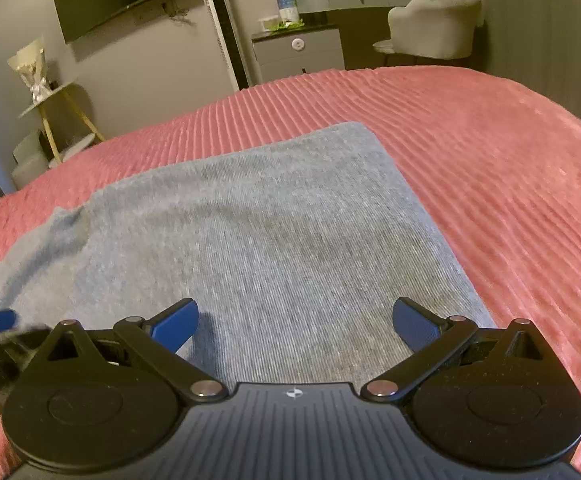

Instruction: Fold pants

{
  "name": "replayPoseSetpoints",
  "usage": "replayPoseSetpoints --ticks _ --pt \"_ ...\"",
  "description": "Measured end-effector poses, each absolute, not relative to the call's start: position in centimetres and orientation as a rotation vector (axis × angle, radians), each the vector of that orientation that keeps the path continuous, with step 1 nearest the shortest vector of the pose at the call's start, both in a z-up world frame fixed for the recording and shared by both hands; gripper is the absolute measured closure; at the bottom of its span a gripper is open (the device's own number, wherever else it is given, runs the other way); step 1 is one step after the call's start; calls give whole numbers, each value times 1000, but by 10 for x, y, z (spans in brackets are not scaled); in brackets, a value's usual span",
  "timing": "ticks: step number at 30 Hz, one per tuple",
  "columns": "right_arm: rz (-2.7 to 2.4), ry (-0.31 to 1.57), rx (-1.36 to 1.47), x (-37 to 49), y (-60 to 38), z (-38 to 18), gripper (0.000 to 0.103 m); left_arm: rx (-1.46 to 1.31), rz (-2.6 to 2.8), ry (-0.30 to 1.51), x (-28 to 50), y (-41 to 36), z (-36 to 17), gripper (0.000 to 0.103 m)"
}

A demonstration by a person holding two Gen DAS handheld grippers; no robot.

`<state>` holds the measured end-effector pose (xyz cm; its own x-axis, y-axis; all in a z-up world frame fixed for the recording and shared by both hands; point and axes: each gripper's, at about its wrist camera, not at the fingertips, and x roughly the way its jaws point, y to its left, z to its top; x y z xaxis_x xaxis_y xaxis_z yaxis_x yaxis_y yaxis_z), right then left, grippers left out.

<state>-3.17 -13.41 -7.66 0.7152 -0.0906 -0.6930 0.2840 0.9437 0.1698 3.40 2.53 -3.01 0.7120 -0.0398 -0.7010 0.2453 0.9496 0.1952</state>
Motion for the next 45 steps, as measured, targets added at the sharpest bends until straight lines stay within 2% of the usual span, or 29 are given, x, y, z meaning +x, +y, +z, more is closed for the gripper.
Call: replayPoseSetpoints --ticks 2,3,5,13,19,35,40,45 --pt "-220 764 232 -29 -128 -78 0 198 -222 750 30 40 -19 28" --pt "-224 770 209 -28 -125 -78 0 157 -244 738 27 41 -14 15" --pt "-230 778 187 -27 -123 -79 0 127 -266 700 19 38 -5 10" --pt "-240 777 181 -26 -124 -78 0 225 -264 778 18 18 -23 12" --pt "-242 777 167 -26 -123 -79 0 251 -269 772 19 16 -28 12" --pt "-247 776 153 -26 -122 -79 0 189 -177 817 29 36 -25 12" --pt "-247 775 154 -26 -121 -79 0 22 15 833 43 90 -4 11" --pt "-247 775 153 -26 -121 -80 0 -356 122 817 36 204 22 8"
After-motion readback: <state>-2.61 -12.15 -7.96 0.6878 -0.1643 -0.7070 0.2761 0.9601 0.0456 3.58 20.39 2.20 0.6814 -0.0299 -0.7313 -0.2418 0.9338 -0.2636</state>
